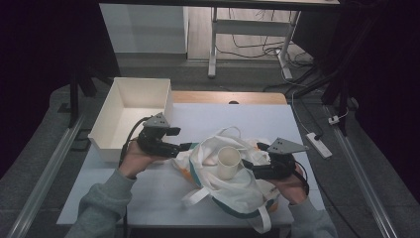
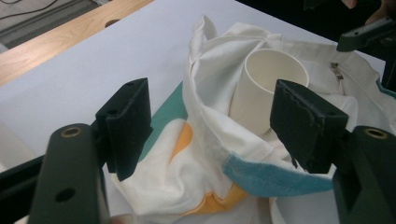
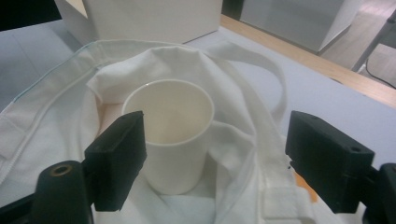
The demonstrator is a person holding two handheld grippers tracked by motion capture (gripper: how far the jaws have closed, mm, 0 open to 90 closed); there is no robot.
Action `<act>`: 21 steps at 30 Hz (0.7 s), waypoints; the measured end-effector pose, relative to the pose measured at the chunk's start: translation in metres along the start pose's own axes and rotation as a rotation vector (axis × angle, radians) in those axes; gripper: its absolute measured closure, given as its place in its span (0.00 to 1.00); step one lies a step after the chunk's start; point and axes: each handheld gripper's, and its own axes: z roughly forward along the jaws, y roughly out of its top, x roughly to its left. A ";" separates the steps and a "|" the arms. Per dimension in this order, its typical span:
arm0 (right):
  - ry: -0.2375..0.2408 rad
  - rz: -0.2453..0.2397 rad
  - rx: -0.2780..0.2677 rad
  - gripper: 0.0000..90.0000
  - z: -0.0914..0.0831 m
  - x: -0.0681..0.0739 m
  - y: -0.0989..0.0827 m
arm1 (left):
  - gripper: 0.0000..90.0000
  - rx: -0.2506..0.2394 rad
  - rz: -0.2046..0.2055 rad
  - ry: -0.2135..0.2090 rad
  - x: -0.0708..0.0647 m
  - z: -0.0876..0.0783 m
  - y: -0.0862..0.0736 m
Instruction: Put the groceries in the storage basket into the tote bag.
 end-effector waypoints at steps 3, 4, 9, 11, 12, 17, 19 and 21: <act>-0.017 -0.001 -0.001 0.24 -0.006 -0.002 0.002 | 0.33 -0.004 -0.007 0.003 0.001 -0.004 -0.003; -0.023 -0.001 0.000 0.25 -0.007 -0.003 0.002 | 0.33 -0.004 -0.010 0.005 0.001 -0.005 -0.003; -0.037 0.003 0.009 0.26 -0.011 -0.006 0.002 | 0.33 -0.004 -0.035 0.010 0.003 -0.009 -0.006; -0.044 0.008 0.017 0.26 -0.012 -0.007 0.001 | 0.33 -0.004 -0.038 0.008 0.003 -0.009 -0.007; -0.047 0.008 0.022 0.26 -0.012 -0.007 0.001 | 0.33 -0.003 -0.038 0.007 0.003 -0.009 -0.007; -0.064 0.012 0.051 0.26 -0.015 -0.010 0.000 | 0.33 0.004 -0.039 0.003 0.003 -0.006 -0.006; -0.068 0.015 0.056 0.27 -0.017 -0.011 -0.001 | 0.33 0.007 -0.038 0.001 0.002 -0.004 -0.006; -0.072 0.017 0.058 0.27 -0.018 -0.012 -0.001 | 0.33 0.011 -0.037 0.001 0.002 -0.004 -0.006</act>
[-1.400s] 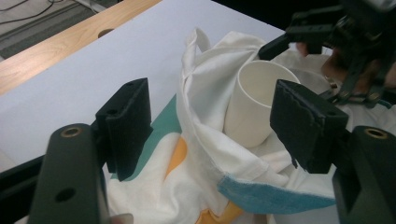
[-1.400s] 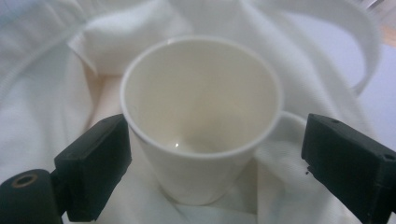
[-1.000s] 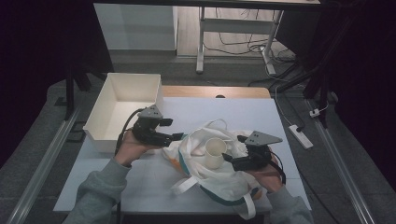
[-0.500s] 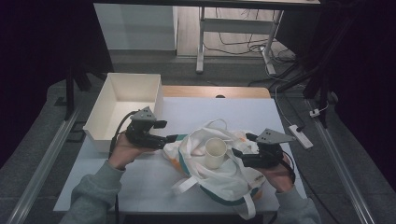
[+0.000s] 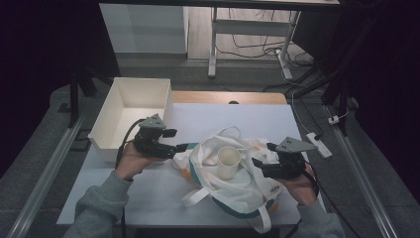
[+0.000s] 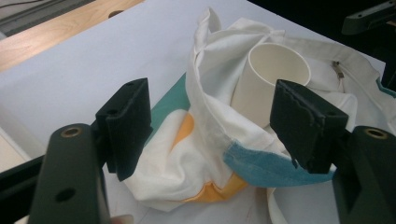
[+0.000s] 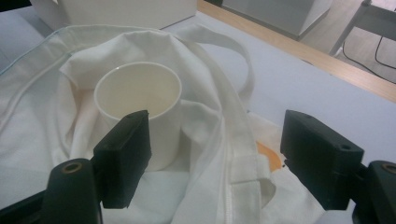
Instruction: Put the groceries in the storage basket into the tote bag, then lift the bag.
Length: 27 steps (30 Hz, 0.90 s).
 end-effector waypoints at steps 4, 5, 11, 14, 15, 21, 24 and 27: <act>-0.004 0.002 0.004 0.27 -0.001 -0.001 0.000 | 0.33 0.002 0.001 0.004 0.000 0.000 -0.001; -0.005 0.001 0.007 0.27 -0.001 -0.001 -0.001 | 0.33 0.003 -0.001 0.005 0.000 0.001 -0.001; -0.019 -0.001 0.030 0.27 0.000 -0.001 -0.002 | 0.33 0.028 0.016 0.021 -0.004 0.008 0.000; -0.025 -0.004 0.038 0.27 -0.002 -0.001 -0.003 | 0.33 0.038 0.024 0.031 -0.007 0.013 0.001; -0.029 -0.003 0.042 0.27 -0.002 -0.001 -0.003 | 0.33 0.038 0.024 0.031 -0.007 0.013 0.001; -0.036 0.003 0.058 0.28 -0.002 -0.002 -0.004 | 0.35 0.062 0.031 0.040 -0.011 0.026 0.002; -0.038 0.001 0.064 0.28 -0.002 -0.003 -0.005 | 0.38 0.076 0.033 0.045 -0.012 0.033 0.003; -0.040 0.004 0.065 0.28 -0.003 -0.003 -0.006 | 0.41 0.099 0.042 0.052 -0.014 0.040 0.003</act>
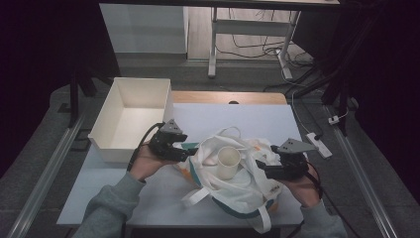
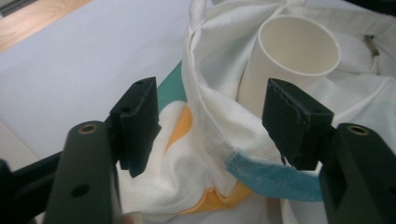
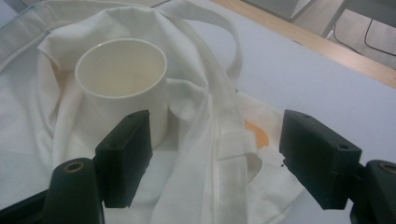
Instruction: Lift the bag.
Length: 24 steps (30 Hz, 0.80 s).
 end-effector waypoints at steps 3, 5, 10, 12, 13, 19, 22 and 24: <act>0.000 -0.001 -0.001 0.28 -0.001 -0.001 0.000 | 0.45 0.020 0.001 0.000 -0.002 0.005 -0.002; -0.002 0.001 0.000 0.28 -0.002 -0.001 -0.001 | 0.47 0.035 0.004 0.006 -0.004 0.008 -0.004; -0.004 0.001 0.009 0.28 -0.001 -0.001 -0.001 | 0.54 0.082 0.000 0.002 -0.006 0.015 -0.008; -0.007 -0.002 0.016 0.28 -0.001 0.000 -0.001 | 0.58 0.097 0.000 -0.008 -0.006 0.018 -0.010; -0.008 -0.004 0.020 0.28 -0.002 0.000 -0.002 | 0.61 0.102 -0.002 -0.016 -0.006 0.019 -0.011; -0.010 -0.001 0.061 0.30 -0.001 0.002 -0.006 | 0.75 0.131 -0.013 -0.054 -0.005 0.021 -0.016; -0.023 0.006 0.100 0.32 0.001 0.001 -0.011 | 0.79 0.145 -0.015 -0.065 -0.004 0.022 -0.019; -0.041 0.000 0.131 0.33 0.002 0.000 -0.015 | 0.80 0.154 -0.016 -0.072 -0.004 0.023 -0.020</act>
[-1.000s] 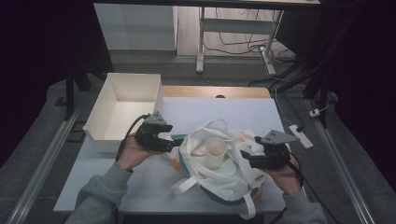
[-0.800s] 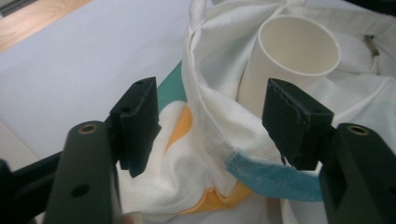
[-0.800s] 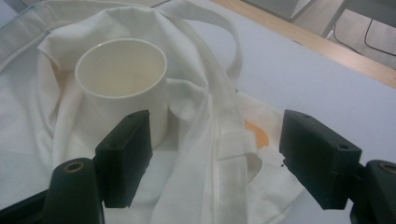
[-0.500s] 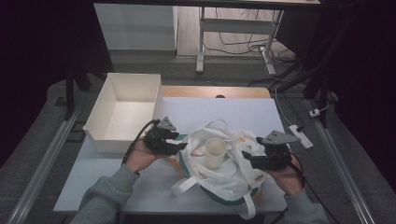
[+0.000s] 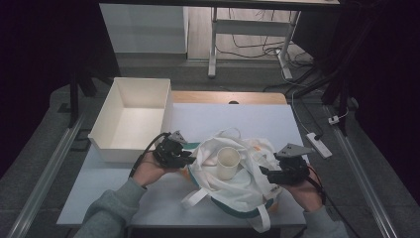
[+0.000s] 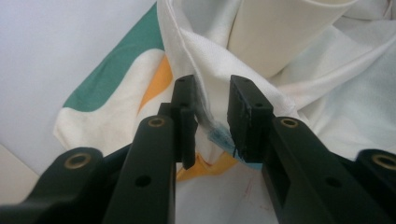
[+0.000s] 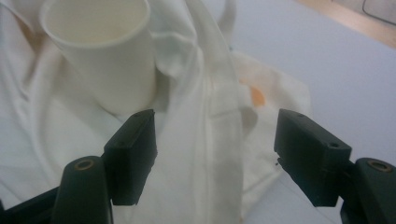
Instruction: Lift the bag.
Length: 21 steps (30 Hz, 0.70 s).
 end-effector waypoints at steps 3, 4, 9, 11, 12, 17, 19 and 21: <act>-0.021 0.011 0.051 0.33 0.004 -0.004 -0.006 | 0.80 0.010 -0.002 -0.012 0.000 0.002 -0.001; -0.025 0.014 0.068 0.34 0.006 -0.006 -0.008 | 0.80 0.010 -0.002 -0.014 0.001 0.002 -0.001; 0.008 0.042 0.137 0.46 0.014 -0.010 -0.017 | 0.77 0.029 -0.008 -0.030 0.001 0.007 -0.003; 0.019 0.039 0.164 0.54 0.018 -0.010 -0.018 | 0.78 0.038 -0.006 -0.030 0.001 0.009 -0.003; 0.020 0.043 0.171 0.59 0.020 -0.010 -0.019 | 0.79 0.040 -0.007 -0.028 0.000 0.010 -0.003; 0.008 0.025 0.208 0.88 0.023 -0.009 -0.020 | 0.89 0.048 0.011 -0.017 0.000 0.011 -0.004; 0.031 0.034 0.196 0.95 0.021 -0.010 -0.019 | 0.90 0.039 0.017 -0.016 -0.001 0.009 -0.004; 0.027 0.019 0.188 0.96 0.018 -0.010 -0.018 | 0.91 0.029 0.022 -0.017 -0.001 0.005 -0.003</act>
